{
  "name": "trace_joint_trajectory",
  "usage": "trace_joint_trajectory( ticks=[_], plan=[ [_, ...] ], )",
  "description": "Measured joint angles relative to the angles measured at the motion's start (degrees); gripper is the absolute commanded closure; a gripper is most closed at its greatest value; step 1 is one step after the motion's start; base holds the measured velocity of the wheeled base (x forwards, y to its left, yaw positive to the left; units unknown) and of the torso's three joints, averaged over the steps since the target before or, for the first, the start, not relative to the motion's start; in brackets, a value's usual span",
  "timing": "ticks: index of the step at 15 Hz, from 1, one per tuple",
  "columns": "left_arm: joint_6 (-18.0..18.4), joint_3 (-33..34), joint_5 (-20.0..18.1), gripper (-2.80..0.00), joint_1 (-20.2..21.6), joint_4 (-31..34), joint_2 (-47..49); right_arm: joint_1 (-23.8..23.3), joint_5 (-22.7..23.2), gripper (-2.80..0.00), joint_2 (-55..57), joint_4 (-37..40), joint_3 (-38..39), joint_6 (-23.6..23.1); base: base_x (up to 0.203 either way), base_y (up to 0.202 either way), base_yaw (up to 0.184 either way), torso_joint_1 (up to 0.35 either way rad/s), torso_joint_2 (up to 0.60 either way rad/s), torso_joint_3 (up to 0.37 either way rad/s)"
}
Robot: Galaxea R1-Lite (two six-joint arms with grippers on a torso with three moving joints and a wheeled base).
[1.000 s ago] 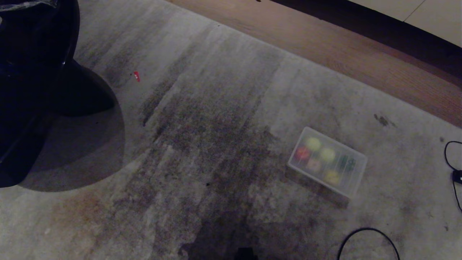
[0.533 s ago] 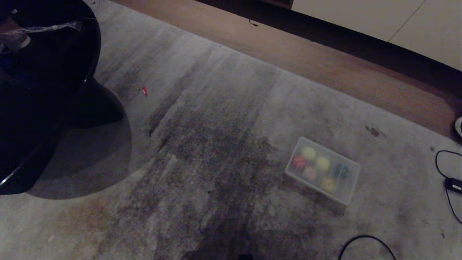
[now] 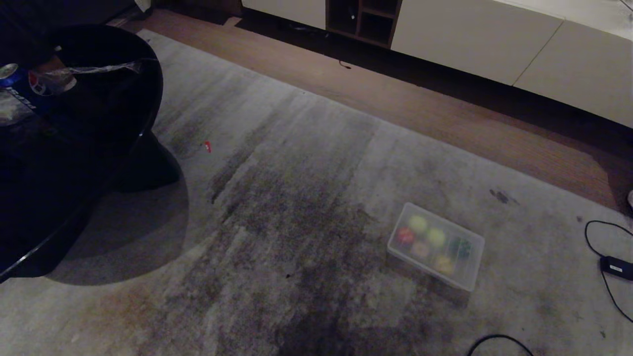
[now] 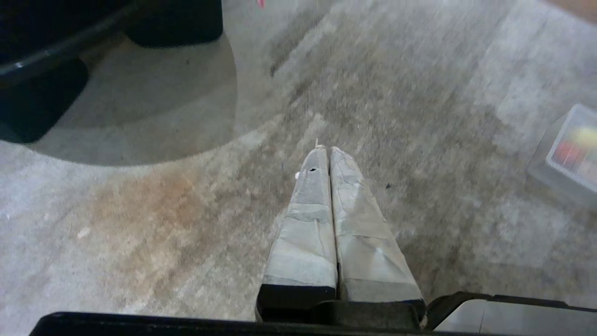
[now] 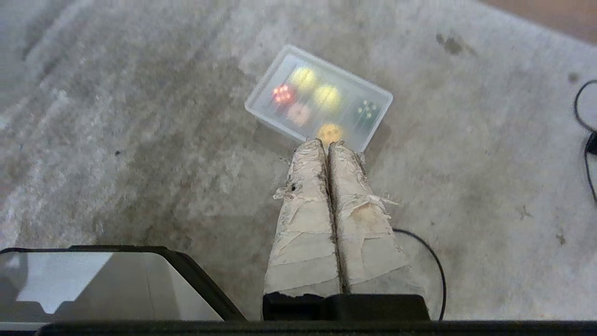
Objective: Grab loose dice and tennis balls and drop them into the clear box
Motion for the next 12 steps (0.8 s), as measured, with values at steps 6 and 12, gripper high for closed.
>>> trace_joint_trajectory(
  ticks=[6, 12],
  plan=[
    [0.0, 0.0, 0.0, 0.0, 0.0, 0.0, 0.0, 0.0, 0.0, 0.0, 0.0, 0.0, 0.0, 0.0, 0.0, 0.0, 0.0, 0.004, 0.0, 0.202],
    [-0.2, 0.0, 0.0, 0.0, 0.0, 0.0, 0.0, 0.0, 0.0, 0.0, 0.0, 0.0, 0.0, 0.0, 0.0, 0.0, 0.0, 0.002, 0.0, 0.2]
  ],
)
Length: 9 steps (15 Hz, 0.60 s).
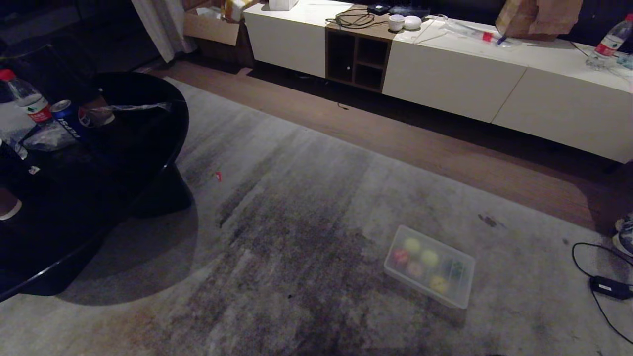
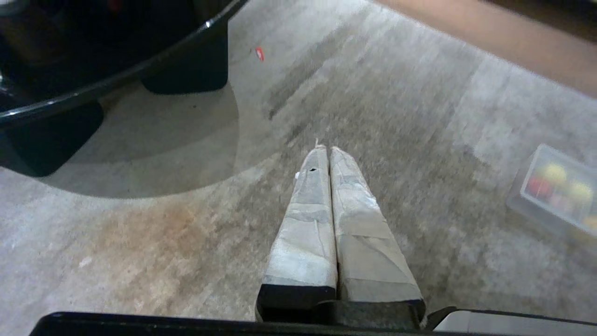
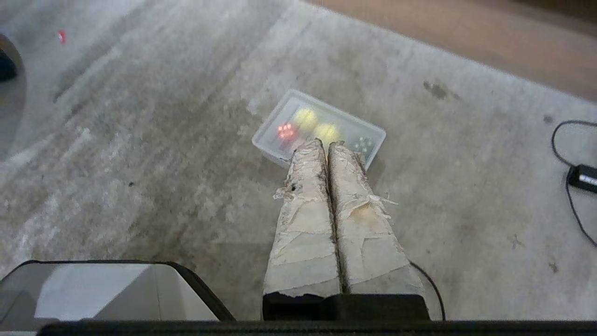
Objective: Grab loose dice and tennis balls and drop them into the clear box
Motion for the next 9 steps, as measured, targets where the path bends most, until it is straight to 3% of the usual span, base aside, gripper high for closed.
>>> trace_joint_trajectory(
  ticks=[9],
  plan=[
    [0.0, 0.0, 0.0, 0.0, 0.0, 0.1, 0.0, 0.0, 0.0, 0.0, 0.0, 0.0, 0.0, 0.0, 0.0, 0.0, 0.0, 0.001, 0.0, 0.202]
  ],
)
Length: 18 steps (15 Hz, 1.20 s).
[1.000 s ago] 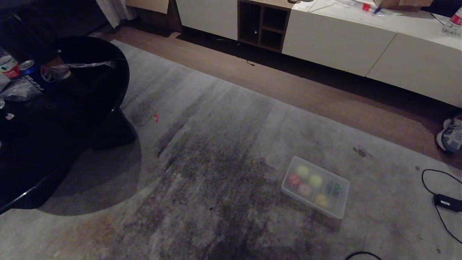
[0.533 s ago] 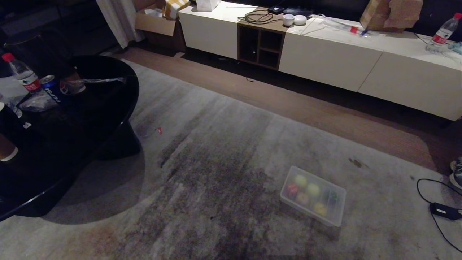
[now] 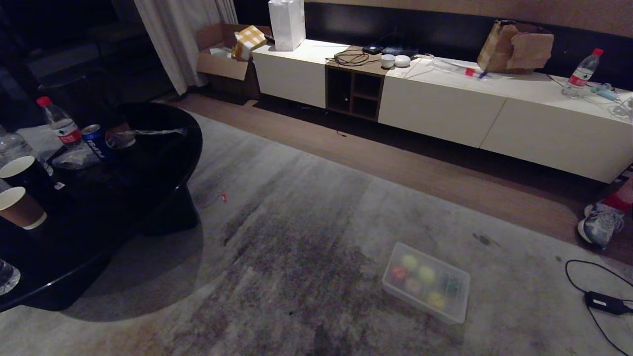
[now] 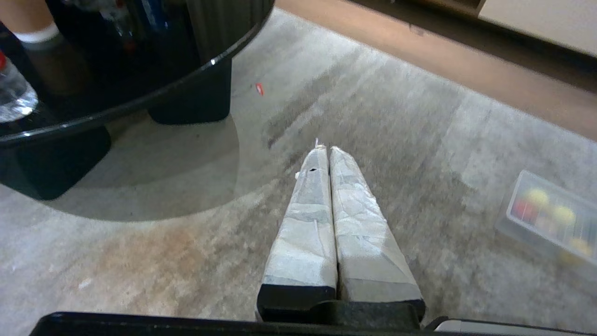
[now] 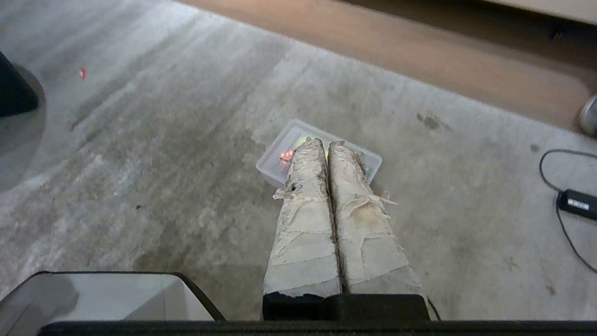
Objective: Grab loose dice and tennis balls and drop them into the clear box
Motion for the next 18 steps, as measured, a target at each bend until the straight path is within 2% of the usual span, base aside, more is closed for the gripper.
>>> trace_joint_trajectory(
  ticks=[10, 15, 18],
  plan=[
    [-0.1, 0.0, 0.1, 0.0, 0.0, 0.0, 0.0, 0.0, 0.0, 0.0, 0.0, 0.0, 0.0, 0.0, 0.0, 0.0, 0.0, 0.001, 0.0, 0.196],
    [0.2, 0.0, 0.1, 0.0, 0.0, 0.0, 0.0, 0.0, 0.0, 0.0, 0.0, 0.0, 0.0, 0.0, 0.0, 0.0, 0.0, 0.002, 0.0, 0.029],
    [0.3, 0.0, 0.0, 0.0, 0.0, 0.0, 0.0, 0.0, 0.0, 0.0, 0.0, 0.1, -0.1, 0.0, 0.0, 0.0, 0.0, 0.018, -0.16, -0.122]
  ],
)
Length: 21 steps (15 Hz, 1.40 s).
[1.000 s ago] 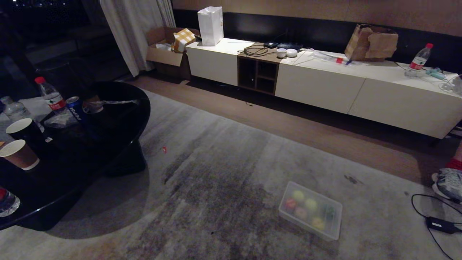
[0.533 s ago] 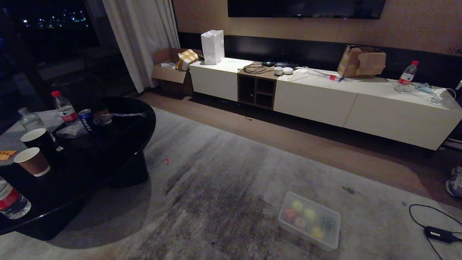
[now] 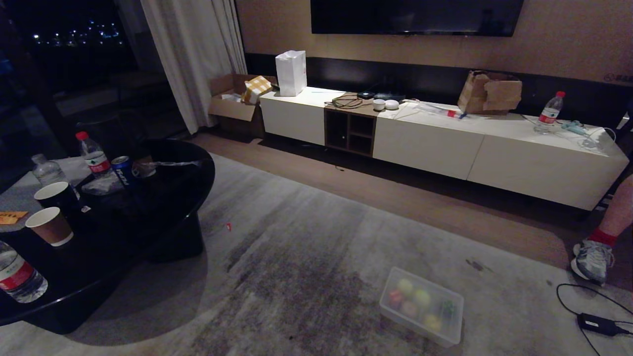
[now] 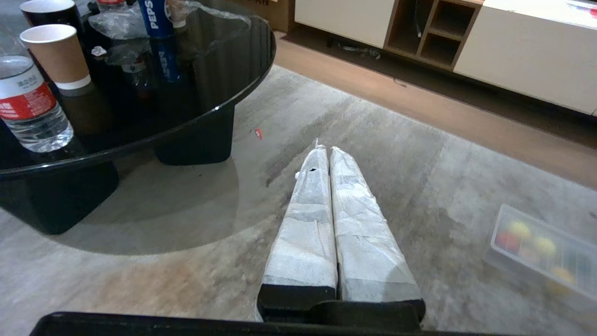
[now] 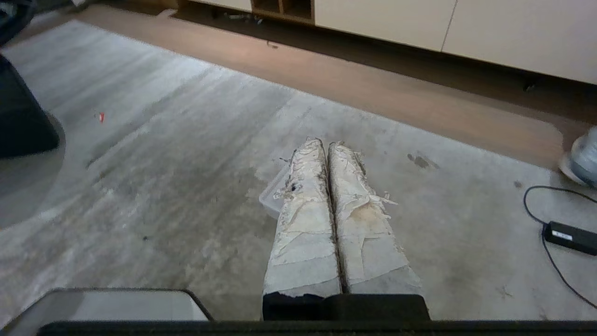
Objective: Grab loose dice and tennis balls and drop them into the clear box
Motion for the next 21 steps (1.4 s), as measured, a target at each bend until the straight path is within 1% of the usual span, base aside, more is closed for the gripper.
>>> trace_joint_trajectory(
  ticks=[21],
  plan=[
    [0.4, 0.0, -0.1, 0.0, 0.0, 0.0, 0.0, 0.0, 0.0, 0.0, 0.0, -0.1, 0.0, 0.0, 0.001, -0.008, 0.16, 0.008, 0.0, -0.004]
  ],
)
